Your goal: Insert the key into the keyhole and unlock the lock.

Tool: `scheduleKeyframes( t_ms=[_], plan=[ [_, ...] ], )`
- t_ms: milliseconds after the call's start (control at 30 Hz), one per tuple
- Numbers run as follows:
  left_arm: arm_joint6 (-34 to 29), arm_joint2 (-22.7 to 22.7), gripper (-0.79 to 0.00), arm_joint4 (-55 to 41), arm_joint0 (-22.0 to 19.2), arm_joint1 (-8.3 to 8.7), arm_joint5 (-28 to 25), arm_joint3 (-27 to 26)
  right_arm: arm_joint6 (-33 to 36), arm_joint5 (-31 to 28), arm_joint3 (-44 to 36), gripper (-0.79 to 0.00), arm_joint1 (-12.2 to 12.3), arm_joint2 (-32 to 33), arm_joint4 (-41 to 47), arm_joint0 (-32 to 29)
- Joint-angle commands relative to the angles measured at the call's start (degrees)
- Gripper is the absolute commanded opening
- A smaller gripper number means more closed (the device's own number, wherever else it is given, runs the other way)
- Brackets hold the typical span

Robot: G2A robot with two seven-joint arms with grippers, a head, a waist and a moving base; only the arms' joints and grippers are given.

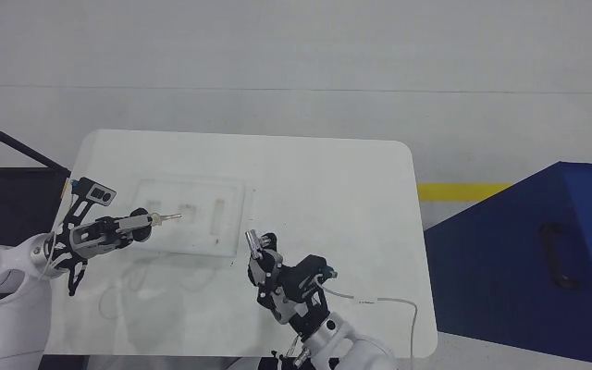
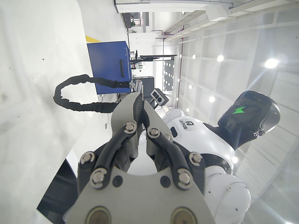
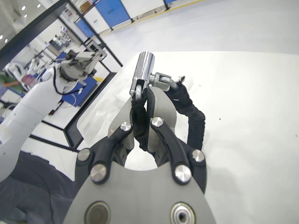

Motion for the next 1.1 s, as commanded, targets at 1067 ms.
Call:
scheduleKeyframes(
  t_ms=[1067],
  plan=[
    [0.0,0.0,-0.785,0.0,0.0,0.0,0.0,0.0,17.59,-19.38,-6.53,-0.785,3.11,0.1,-32.29,8.79]
  ],
)
